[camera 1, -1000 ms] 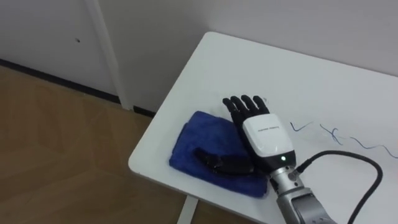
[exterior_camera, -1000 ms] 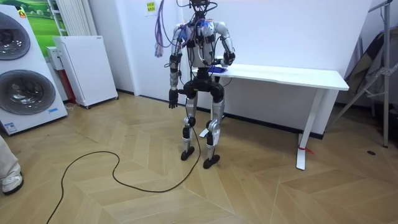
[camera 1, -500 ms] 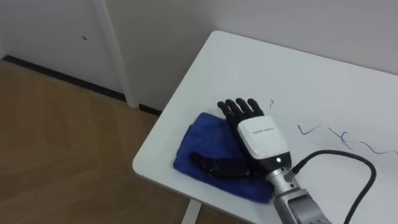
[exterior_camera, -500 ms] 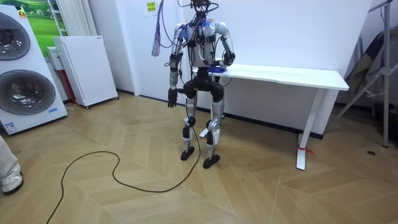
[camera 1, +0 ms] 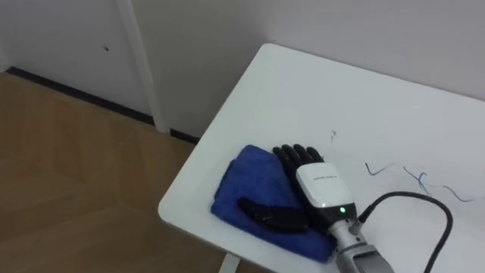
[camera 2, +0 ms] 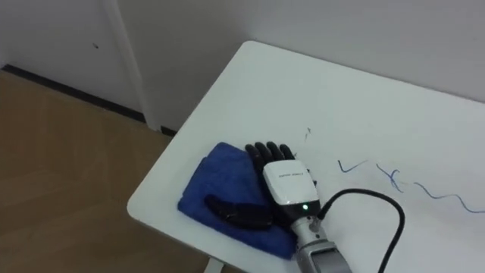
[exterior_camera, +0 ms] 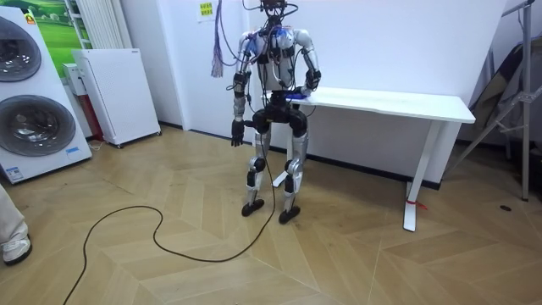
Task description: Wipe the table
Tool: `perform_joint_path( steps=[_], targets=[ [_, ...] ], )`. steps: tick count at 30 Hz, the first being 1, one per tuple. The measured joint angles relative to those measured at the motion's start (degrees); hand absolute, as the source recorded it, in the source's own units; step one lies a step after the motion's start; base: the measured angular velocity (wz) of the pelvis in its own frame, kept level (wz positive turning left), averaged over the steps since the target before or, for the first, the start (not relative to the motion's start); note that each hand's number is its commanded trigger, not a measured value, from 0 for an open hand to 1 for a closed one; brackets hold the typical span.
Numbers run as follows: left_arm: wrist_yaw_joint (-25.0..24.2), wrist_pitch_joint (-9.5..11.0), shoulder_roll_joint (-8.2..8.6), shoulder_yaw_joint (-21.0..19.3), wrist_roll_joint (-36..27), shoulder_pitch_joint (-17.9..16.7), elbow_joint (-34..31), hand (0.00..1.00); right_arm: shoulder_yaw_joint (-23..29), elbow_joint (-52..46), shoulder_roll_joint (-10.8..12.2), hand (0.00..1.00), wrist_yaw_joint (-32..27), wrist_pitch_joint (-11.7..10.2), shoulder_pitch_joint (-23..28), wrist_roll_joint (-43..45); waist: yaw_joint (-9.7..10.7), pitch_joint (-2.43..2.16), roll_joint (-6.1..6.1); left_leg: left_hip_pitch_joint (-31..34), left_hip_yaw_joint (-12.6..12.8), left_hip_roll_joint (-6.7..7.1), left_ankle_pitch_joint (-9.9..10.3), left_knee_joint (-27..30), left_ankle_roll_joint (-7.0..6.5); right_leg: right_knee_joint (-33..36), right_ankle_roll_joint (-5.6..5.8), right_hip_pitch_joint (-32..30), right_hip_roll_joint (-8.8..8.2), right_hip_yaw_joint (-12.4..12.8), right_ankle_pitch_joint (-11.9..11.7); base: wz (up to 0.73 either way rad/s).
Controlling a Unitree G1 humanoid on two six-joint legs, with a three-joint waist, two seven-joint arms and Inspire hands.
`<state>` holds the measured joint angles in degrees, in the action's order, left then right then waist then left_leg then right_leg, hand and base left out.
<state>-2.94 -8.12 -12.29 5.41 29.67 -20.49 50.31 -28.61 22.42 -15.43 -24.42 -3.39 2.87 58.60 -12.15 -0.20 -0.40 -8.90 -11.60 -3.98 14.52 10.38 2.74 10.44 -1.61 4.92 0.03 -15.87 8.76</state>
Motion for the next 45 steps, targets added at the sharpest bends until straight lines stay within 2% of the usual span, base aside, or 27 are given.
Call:
perform_joint_path(
  steps=[1,2,3,4,5,6,7,11,15,17,22,25,34,45],
  targets=[
    [0.00,0.30,0.14,0.12,0.00,0.35,0.25,0.00,0.07,0.18,-0.22,0.00,-0.48,0.02,0.71,-0.10,1.34,0.22,-0.16,0.33,3.44,0.39,-0.34,-1.12,0.26,-0.12,0.05,1.03,-0.30,0.77,0.03,0.76],
    [0.00,0.33,0.20,0.45,0.02,0.66,0.15,0.00,0.16,0.17,-0.51,0.03,-0.52,0.30,0.90,-0.26,1.50,0.25,0.23,0.36,4.76,0.67,-0.66,-2.27,-0.33,-0.07,0.16,1.40,-0.30,1.99,0.10,0.71],
    [0.00,0.29,0.08,0.56,0.01,0.94,-0.31,0.00,0.69,0.16,-0.56,0.10,-0.42,0.82,1.27,-0.31,1.61,0.14,0.39,-0.22,7.57,0.98,-1.69,-2.67,-1.76,-0.07,0.73,1.47,-0.60,3.28,0.43,0.41],
    [0.00,-0.13,-0.08,0.56,0.06,0.89,-0.78,0.00,1.10,0.16,-0.82,0.40,-0.31,0.99,1.35,-0.32,1.36,0.28,-0.08,-0.35,8.21,1.62,-1.95,-2.63,-1.97,-0.08,1.53,1.43,-0.83,3.01,0.95,0.18],
    [0.01,-0.37,-0.06,0.56,0.08,0.76,-0.87,0.00,1.27,0.16,-0.96,0.53,-0.28,0.99,1.41,-0.32,0.72,0.22,-0.22,-0.34,8.39,1.85,-1.95,-2.57,-1.98,-0.26,1.73,1.42,-0.83,2.95,1.08,-0.17],
    [-0.04,-0.90,-0.05,0.57,0.08,0.23,-0.82,0.00,1.34,0.13,-0.99,0.84,-0.34,0.98,1.43,-0.35,0.16,0.13,-0.38,-0.24,8.43,2.25,-1.94,-2.54,-1.99,-0.95,1.72,1.61,-1.01,2.38,1.07,-0.28],
    [-0.11,-1.29,0.04,0.65,0.03,-0.26,-0.75,0.00,1.37,0.11,-0.99,1.00,-0.75,0.95,1.36,-0.36,0.20,0.18,-0.29,-0.19,8.45,2.50,-1.93,-2.55,-2.00,-0.95,1.72,1.89,-1.26,1.76,1.07,-0.18],
    [-0.11,-1.46,-0.05,0.98,0.02,-0.36,-0.71,0.00,2.90,-0.95,-0.78,1.00,-2.39,0.69,1.12,-0.78,0.58,0.04,0.28,-0.20,9.84,2.98,-1.94,-2.17,-2.10,-0.81,1.93,2.24,-1.95,1.61,1.19,-0.01],
    [-0.17,-1.11,0.26,0.99,0.06,-0.07,-1.00,0.00,3.03,-1.40,-0.38,1.00,-3.48,-0.45,1.11,-0.93,0.93,-0.32,0.90,-0.25,9.92,3.02,-1.75,-1.75,-2.77,-0.61,2.04,2.18,-2.01,1.46,1.37,0.02],
    [-0.09,-1.08,0.26,0.97,0.08,-0.14,-1.27,0.00,3.03,-1.62,-0.34,1.00,-3.62,-0.77,1.17,-0.94,0.87,-0.34,0.96,-0.16,9.90,3.02,-1.73,-1.81,-2.82,-0.51,2.02,2.13,-2.00,1.55,1.43,0.02],
    [0.19,-1.08,0.27,0.96,0.07,-0.99,-1.95,0.00,2.98,-3.38,0.31,1.00,-4.17,-2.80,2.55,-2.05,0.81,-0.33,0.90,-0.15,9.80,3.03,-1.82,-1.65,-2.95,-0.15,1.95,2.09,-2.01,1.51,1.44,0.00],
    [0.25,-1.07,0.27,0.96,0.07,-0.98,-2.04,0.00,2.99,-3.32,0.31,1.00,-4.75,-3.02,2.94,-2.44,0.91,-0.34,0.84,-0.31,9.84,3.02,-1.83,-1.46,-2.96,0.13,1.94,2.07,-2.05,1.47,1.45,0.00],
    [0.21,-1.52,0.22,0.96,0.05,-0.85,-2.34,0.00,3.06,-3.23,0.29,1.00,-3.49,-2.74,2.93,-2.43,0.96,-0.23,-0.51,-1.21,9.95,3.20,-1.82,-1.51,-2.98,-0.70,2.12,3.26,-2.13,1.70,1.56,0.01],
    [0.11,-1.99,0.07,1.53,-0.22,-1.31,-3.16,0.00,3.09,-3.46,0.28,1.00,-2.86,-2.74,2.91,-3.14,1.23,-0.24,-0.46,-1.34,9.93,3.18,-1.76,-1.76,-3.07,-0.62,2.14,3.54,-2.11,1.43,1.56,0.01]
  ],
)
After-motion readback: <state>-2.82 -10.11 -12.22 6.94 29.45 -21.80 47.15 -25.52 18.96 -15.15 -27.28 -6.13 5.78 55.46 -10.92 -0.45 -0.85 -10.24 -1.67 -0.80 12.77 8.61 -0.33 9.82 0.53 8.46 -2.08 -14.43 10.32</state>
